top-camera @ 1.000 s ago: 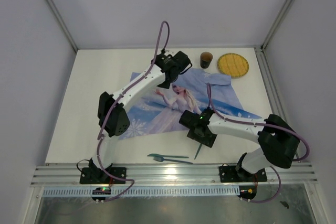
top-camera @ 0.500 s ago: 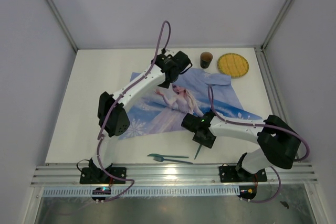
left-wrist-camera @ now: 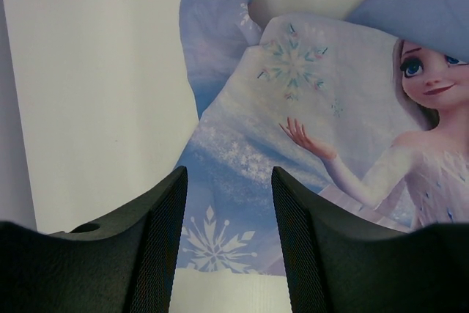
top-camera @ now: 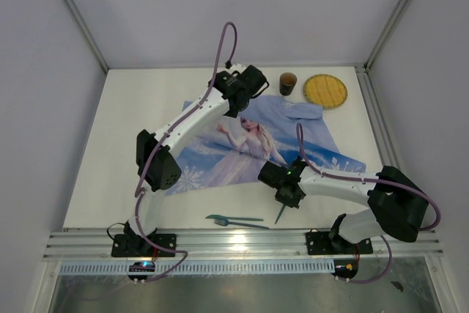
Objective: Set the dinner table for one person
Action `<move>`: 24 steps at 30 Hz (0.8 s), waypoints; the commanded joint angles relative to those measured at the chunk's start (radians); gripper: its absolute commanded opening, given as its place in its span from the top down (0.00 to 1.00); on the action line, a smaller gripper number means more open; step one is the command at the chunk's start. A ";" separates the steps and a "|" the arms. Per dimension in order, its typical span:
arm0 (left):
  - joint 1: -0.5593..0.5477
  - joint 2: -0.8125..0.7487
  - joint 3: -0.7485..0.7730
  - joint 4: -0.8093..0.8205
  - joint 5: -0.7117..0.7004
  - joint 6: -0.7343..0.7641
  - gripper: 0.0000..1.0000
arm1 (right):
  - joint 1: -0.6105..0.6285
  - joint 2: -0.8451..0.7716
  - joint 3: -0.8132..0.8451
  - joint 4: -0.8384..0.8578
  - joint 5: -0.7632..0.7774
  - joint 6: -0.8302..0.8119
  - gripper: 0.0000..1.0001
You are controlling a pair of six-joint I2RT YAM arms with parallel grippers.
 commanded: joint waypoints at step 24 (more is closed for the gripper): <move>0.002 0.051 0.110 -0.012 0.015 -0.003 0.47 | 0.256 0.194 0.443 0.009 -0.334 -1.061 0.97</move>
